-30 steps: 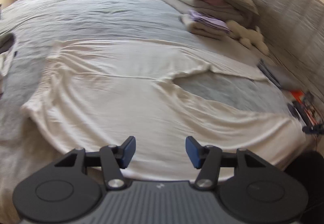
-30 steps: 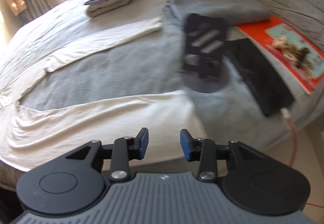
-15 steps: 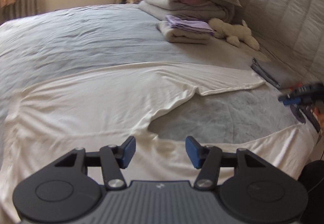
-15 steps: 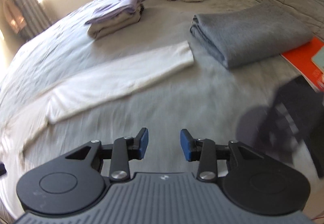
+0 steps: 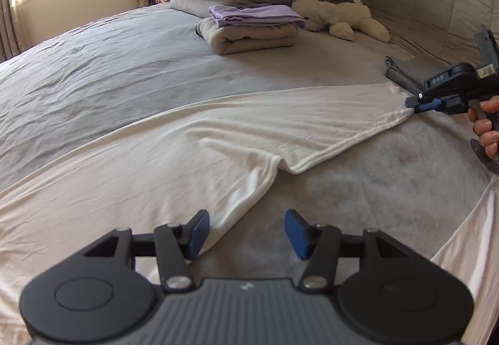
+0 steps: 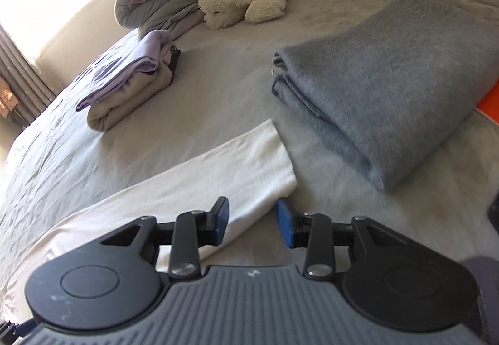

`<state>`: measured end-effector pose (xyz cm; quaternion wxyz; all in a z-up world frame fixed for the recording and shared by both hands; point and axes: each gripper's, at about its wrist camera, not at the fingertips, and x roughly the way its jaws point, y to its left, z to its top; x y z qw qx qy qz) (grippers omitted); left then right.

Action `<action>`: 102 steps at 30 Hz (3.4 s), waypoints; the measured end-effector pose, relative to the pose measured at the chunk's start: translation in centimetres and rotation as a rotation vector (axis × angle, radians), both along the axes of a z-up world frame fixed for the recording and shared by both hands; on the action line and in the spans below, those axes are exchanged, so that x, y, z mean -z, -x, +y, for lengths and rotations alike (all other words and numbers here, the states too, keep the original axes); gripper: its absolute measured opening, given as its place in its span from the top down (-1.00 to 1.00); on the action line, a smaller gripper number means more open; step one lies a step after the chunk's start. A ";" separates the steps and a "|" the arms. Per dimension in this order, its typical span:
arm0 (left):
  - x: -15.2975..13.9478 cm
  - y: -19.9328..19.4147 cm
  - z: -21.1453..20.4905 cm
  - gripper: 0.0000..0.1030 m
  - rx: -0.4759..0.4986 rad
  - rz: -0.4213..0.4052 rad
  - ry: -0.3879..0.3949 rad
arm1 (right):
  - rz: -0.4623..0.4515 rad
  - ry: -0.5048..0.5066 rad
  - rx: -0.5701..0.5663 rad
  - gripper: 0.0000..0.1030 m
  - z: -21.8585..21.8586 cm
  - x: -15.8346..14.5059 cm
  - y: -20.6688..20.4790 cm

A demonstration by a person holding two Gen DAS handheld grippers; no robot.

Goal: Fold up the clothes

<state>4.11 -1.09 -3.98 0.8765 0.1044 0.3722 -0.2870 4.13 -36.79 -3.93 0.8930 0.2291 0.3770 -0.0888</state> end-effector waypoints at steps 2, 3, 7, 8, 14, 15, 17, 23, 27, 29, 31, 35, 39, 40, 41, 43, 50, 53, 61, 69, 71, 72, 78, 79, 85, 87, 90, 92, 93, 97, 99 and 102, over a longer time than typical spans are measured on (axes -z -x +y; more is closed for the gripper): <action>0.1 0.0 -0.3 -0.05 0.008 -0.006 -0.006 | 0.021 0.062 -0.012 0.98 0.3 0.1 -0.4; 0.1 0.0 -0.4 -0.05 0.012 -0.008 -0.008 | 0.020 0.100 -0.017 0.98 0.6 -0.1 -0.5; 0.2 -0.1 -0.5 -0.04 0.042 0.017 -0.014 | 0.023 0.278 -0.009 0.98 1.2 -0.3 -0.9; 0.1 0.0 -0.5 -0.04 0.054 0.024 -0.020 | 0.035 0.278 -0.008 0.98 1.0 0.0 -1.1; -0.8 -0.6 0.4 -0.04 0.065 0.051 0.020 | 0.040 0.262 -0.033 0.77 0.8 -0.3 -0.9; -1.0 -0.9 0.6 -0.04 0.057 0.053 0.038 | 0.033 0.261 -0.029 0.71 0.8 -0.8 -0.7; -1.4 -1.7 0.9 -0.04 0.036 0.058 0.067 | 0.013 0.278 -0.031 0.55 0.9 -1.6 -0.9; -1.7 -5.8 1.5 -0.04 -0.075 0.040 0.065 | 0.010 0.308 -0.079 0.35 1.1 -2.0 -4.1; -1.1 -9.0 1.7 -0.04 -0.140 0.050 0.033 | 0.062 0.336 -0.089 0.35 0.9 -0.4 -6.7; -0.8 -9.8 1.5 -0.04 -0.144 0.045 0.026 | 0.074 0.338 -0.096 0.38 0.7 0.5 -7.5; -0.4 -10.3 1.2 -0.05 -0.144 0.037 0.018 | 0.056 0.384 -0.124 0.96 1.2 0.7 -7.8; 0.2 -10.7 0.7 -0.07 -0.144 0.010 0.015 | 0.001 0.497 -0.126 0.97 1.7 0.0 -8.3; 0.6 -10.8 0.2 -0.12 -0.140 -0.012 0.024 | -0.019 0.518 -0.111 0.97 1.0 -0.3 -9.4; 0.7 -10.9 0.0 -0.13 -0.139 -0.018 0.024 | -0.021 0.521 -0.111 0.97 0.8 -0.3 -9.7; 0.8 -10.9 -0.1 -0.16 -0.138 -0.024 0.024 | -0.011 0.517 -0.123 0.97 0.8 0.0 -9.9; 0.8 -10.9 -0.2 -0.16 -0.138 -0.032 0.023 | 0.017 0.512 -0.142 0.94 0.7 0.4 -10.4; -0.6 -9.2 0.8 -0.16 -0.133 -0.040 0.076 | 0.004 0.468 -0.145 0.69 1.8 -1.2 -9.2; -0.4 -8.4 1.3 -0.16 -0.134 -0.025 0.077 | -0.003 0.454 -0.187 0.41 3.5 -1.4 -8.0; -1.5 -6.5 6.9 -0.16 -0.274 -0.042 0.042 | 0.070 0.485 -0.217 0.39 5.8 -0.7 -6.1; -1.2 -4.5 15.4 -0.16 -0.462 -0.024 0.106 | 0.022 0.425 -0.277 0.32 9.5 -2.5 -3.9; -0.7 -3.6 17.2 -0.16 -0.494 -0.026 0.117 | 0.019 0.415 -0.302 0.30 11.0 -2.6 -3.8; -0.4 -3.1 18.1 -0.16 -0.509 -0.026 0.123 | 0.017 0.413 -0.315 0.29 11.8 -2.7 -3.7; 0.4 -0.7 22.9 -0.16 -0.551 -0.034 0.182 | 0.003 0.410 -0.395 0.24 17.0 -3.2 -3.5; 0.1 -0.5 23.3 -0.16 -0.557 -0.041 0.185 | 0.001 0.406 -0.407 0.23 17.9 -3.3 -3.5; -1.3 -0.8 24.2 -0.19 -0.580 -0.044 0.185 | 0.006 0.396 -0.487 0.17 24.1 -3.5 -3.6; -1.3 -1.4 24.9 -0.18 -0.600 -0.008 0.215 | 0.001 0.412 -0.527 0.14 26.4 -3.5 -3.8; -1.1 -1.9 26.3 -0.14 -0.636 0.039 0.283 | -0.016 0.425 -0.597 0.07 30.1 -3.5 -4.1; -1.0 -1.9 27.1 -0.02 -0.656 0.054 0.320 | -0.028 0.421 -0.648 0.05 32.6 -3.3 -4.5; -1.1 -1.9 27.3 0.06 -0.656 0.054 0.327 | -0.032 0.413 -0.675 0.05 33.9 -3.2 -4.7; -1.0 -1.9 28.1 0.28 -0.645 0.050 0.352 | -0.041 0.367 -0.781 -0.01 38.8 -2.4 -5.5; -0.8 -2.0 28.6 0.36 -0.638 0.050 0.372 | -0.047 0.373 -0.837 -0.06 40.9 -2.1 -5.6; -0.4 -2.4 29.1 0.45 -0.623 0.064 0.397 | -0.054 0.401 -0.907 -0.14 43.4 -1.4 -6.1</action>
